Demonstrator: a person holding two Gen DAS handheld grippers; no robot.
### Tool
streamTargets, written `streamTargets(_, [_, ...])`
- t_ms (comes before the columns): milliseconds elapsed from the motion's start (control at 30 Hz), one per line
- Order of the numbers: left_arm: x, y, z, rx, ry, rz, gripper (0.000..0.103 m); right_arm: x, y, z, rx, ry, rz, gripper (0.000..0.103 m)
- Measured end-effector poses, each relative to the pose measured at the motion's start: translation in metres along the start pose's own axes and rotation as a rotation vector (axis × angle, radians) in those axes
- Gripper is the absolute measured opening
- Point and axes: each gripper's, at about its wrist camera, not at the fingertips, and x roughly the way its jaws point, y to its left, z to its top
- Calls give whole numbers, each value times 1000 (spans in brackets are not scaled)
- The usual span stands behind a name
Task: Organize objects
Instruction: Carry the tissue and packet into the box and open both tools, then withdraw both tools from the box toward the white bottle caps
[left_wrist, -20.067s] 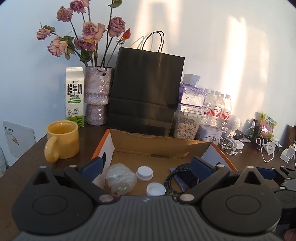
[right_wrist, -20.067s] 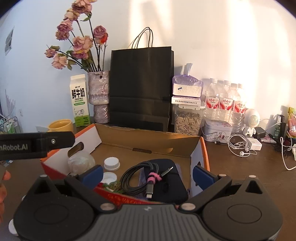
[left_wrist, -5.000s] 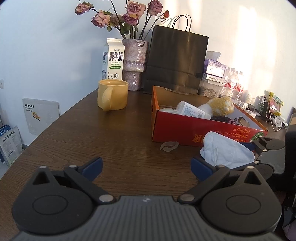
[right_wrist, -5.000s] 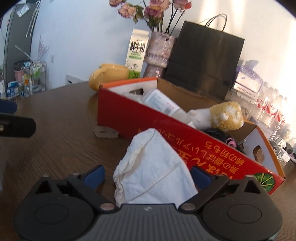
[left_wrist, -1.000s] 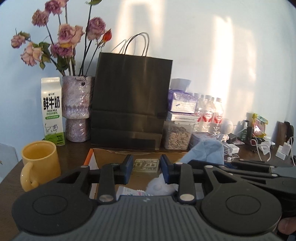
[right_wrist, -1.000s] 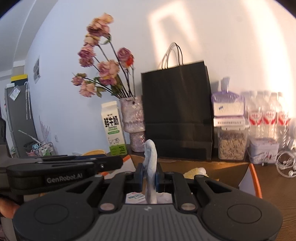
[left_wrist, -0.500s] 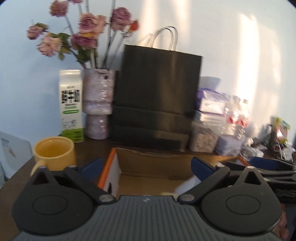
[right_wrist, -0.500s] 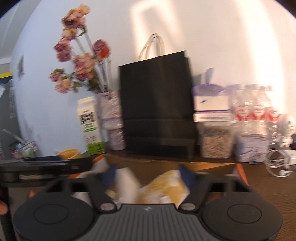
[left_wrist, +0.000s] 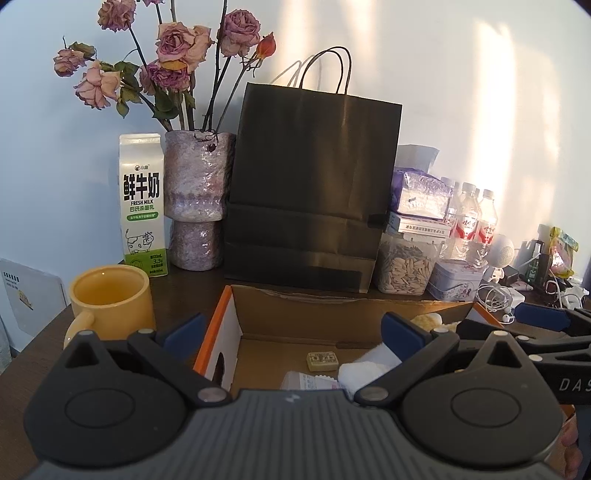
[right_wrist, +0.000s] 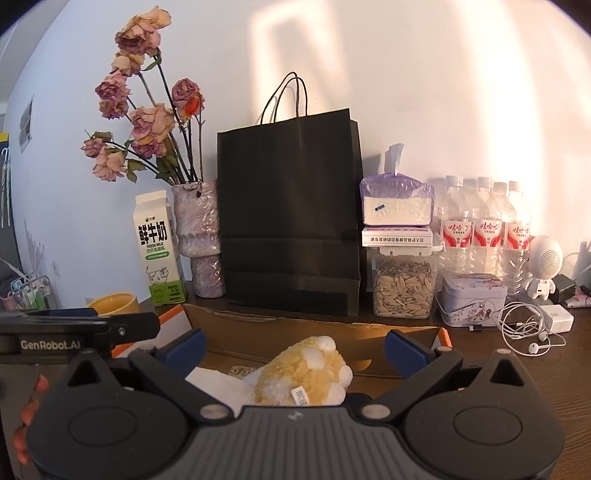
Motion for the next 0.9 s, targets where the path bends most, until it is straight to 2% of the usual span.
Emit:
streamTargets(367, [-39, -1, -13, 12, 9, -24, 103, -40, 8, -15, -27, 8, -11, 103])
streamTargets(900, [-94, 3, -60, 43, 89, -21, 103, -99, 30, -62, -80, 112, 6, 103])
